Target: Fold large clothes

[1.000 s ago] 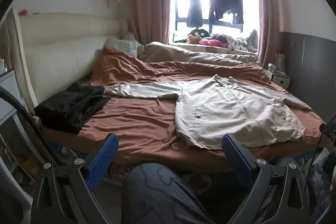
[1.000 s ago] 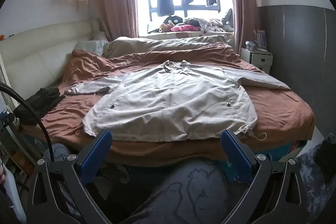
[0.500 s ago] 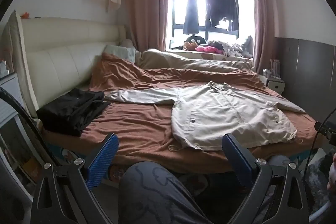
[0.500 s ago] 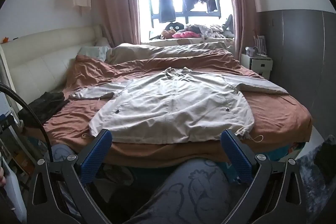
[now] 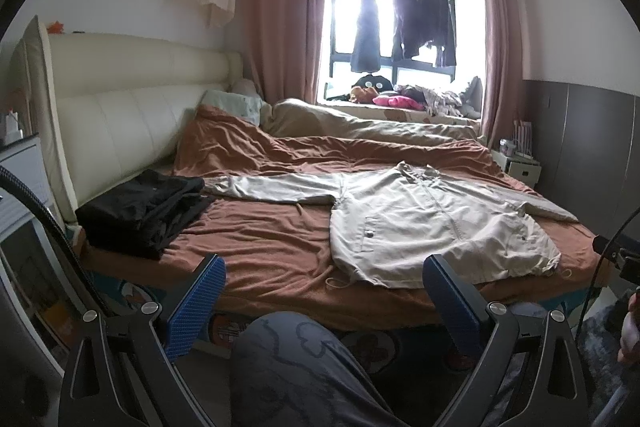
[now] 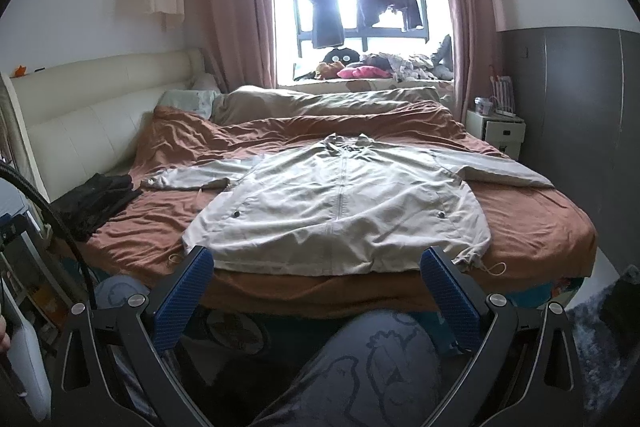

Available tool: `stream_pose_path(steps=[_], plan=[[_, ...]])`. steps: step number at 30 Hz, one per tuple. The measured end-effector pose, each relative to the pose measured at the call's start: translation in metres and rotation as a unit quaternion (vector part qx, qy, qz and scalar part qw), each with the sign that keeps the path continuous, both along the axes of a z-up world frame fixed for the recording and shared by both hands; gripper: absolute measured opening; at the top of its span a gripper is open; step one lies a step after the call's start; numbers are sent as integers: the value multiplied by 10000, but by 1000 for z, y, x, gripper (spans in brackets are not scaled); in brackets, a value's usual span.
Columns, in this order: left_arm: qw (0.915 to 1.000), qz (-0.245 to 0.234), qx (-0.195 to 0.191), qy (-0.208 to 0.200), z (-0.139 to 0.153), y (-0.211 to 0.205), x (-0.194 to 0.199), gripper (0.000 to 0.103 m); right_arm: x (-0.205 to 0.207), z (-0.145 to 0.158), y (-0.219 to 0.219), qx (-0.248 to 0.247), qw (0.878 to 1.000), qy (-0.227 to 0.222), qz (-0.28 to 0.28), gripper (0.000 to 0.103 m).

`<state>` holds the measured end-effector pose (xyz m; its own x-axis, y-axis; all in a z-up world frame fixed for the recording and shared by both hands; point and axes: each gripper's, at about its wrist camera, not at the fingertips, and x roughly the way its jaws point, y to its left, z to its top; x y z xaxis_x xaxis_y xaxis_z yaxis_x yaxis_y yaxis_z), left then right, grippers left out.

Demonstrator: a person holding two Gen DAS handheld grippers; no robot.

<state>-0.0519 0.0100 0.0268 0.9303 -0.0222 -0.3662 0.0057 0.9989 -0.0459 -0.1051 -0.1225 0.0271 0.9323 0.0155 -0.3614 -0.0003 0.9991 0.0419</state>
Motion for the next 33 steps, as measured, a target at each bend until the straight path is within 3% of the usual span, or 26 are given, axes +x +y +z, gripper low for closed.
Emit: stream_pose_path(steps=[33], plan=[[10000,-12,30,-37,-6,12,-14,100,-4,-10,14,-93,9999,-65,-51,103]])
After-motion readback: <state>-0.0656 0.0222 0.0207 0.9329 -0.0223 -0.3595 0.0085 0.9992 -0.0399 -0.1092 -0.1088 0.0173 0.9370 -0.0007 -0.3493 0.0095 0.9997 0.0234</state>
